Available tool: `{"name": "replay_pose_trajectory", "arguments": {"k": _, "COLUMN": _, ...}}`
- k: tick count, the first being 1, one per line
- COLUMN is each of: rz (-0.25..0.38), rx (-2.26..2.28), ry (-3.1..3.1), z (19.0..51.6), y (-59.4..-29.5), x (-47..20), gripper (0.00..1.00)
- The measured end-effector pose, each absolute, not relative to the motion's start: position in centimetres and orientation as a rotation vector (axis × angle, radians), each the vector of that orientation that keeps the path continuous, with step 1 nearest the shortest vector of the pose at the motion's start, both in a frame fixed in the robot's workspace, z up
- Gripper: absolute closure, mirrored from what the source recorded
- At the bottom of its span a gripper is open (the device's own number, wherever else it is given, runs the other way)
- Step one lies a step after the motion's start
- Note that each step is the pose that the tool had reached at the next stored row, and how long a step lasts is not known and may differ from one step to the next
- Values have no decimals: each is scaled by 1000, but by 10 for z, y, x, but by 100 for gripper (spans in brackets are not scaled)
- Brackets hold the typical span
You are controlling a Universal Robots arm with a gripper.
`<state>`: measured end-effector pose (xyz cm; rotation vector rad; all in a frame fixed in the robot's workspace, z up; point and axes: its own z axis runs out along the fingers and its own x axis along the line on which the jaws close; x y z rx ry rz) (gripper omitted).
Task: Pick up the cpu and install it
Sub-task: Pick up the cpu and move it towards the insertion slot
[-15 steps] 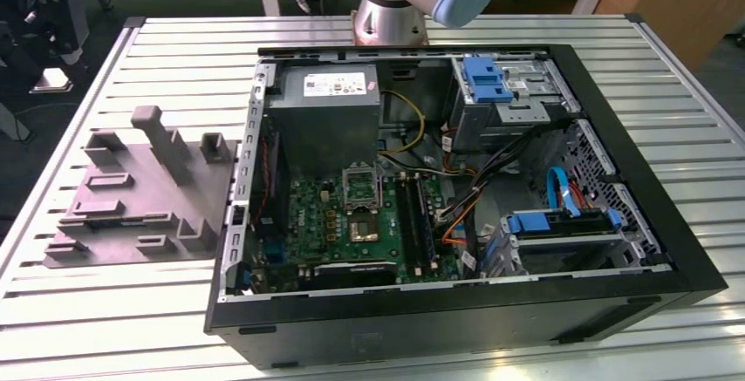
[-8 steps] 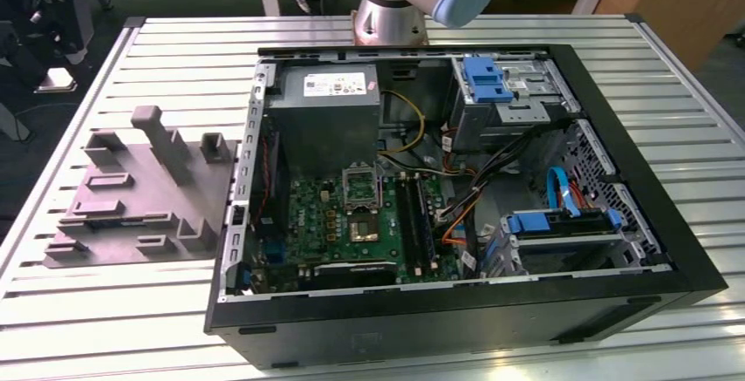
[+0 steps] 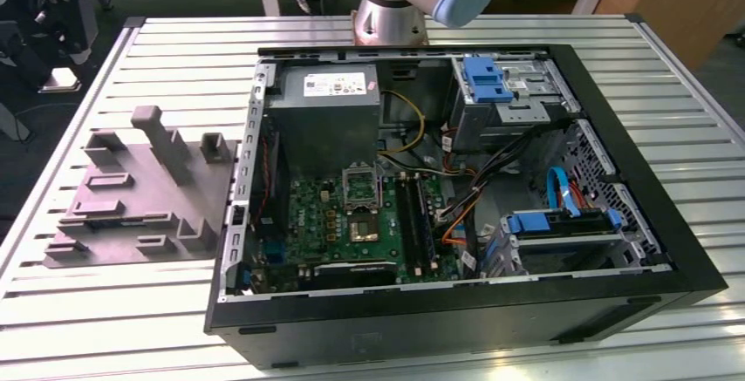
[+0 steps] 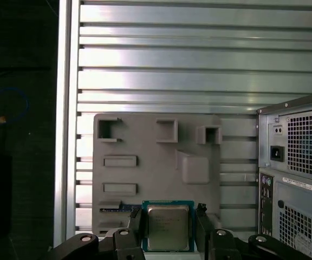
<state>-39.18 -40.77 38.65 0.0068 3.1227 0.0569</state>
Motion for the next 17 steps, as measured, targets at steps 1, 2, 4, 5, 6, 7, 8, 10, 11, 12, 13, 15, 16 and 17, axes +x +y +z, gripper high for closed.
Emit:
{"name": "replay_pose_trajectory", "arguments": {"k": 1, "rz": 57, "rx": 7, "ry": 3123, "z": 386, "y": -408, "x": -391, "gripper": 53}}
{"name": "replay_pose_trajectory", "arguments": {"k": 2, "rz": 57, "rx": 7, "ry": 3123, "z": 386, "y": -408, "x": -391, "gripper": 53}}
{"name": "replay_pose_trajectory", "arguments": {"k": 4, "rz": 57, "rx": 7, "ry": 3123, "z": 387, "y": -408, "x": -390, "gripper": 53}}
{"name": "replay_pose_trajectory", "arguments": {"k": 5, "rz": 57, "rx": 7, "ry": 3123, "z": 387, "y": -408, "x": -389, "gripper": 53}}
{"name": "replay_pose_trajectory", "arguments": {"k": 6, "rz": 57, "rx": 7, "ry": 3123, "z": 387, "y": -408, "x": -389, "gripper": 53}}
{"name": "replay_pose_trajectory", "arguments": {"k": 7, "rz": 57, "rx": 7, "ry": 3123, "z": 387, "y": -408, "x": -388, "gripper": 53}}
{"name": "replay_pose_trajectory", "arguments": {"k": 8, "rz": 57, "rx": 7, "ry": 3123, "z": 386, "y": -408, "x": -388, "gripper": 53}}
{"name": "replay_pose_trajectory", "arguments": {"k": 10, "rz": 57, "rx": 7, "ry": 3123, "z": 387, "y": -408, "x": -387, "gripper": 53}}
{"name": "replay_pose_trajectory", "arguments": {"k": 11, "rz": 57, "rx": 7, "ry": 3123, "z": 386, "y": -408, "x": -386, "gripper": 53}}
{"name": "replay_pose_trajectory", "arguments": {"k": 12, "rz": 57, "rx": 7, "ry": 3123, "z": 387, "y": -408, "x": -386, "gripper": 53}}
{"name": "replay_pose_trajectory", "arguments": {"k": 13, "rz": 57, "rx": 7, "ry": 3123, "z": 387, "y": -408, "x": -385, "gripper": 53}}
{"name": "replay_pose_trajectory", "arguments": {"k": 15, "rz": 57, "rx": 7, "ry": 3123, "z": 386, "y": -408, "x": -384, "gripper": 53}}
{"name": "replay_pose_trajectory", "arguments": {"k": 16, "rz": 57, "rx": 7, "ry": 3123, "z": 387, "y": -408, "x": -384, "gripper": 53}}
{"name": "replay_pose_trajectory", "arguments": {"k": 17, "rz": 57, "rx": 7, "ry": 3123, "z": 386, "y": -408, "x": -383, "gripper": 53}}
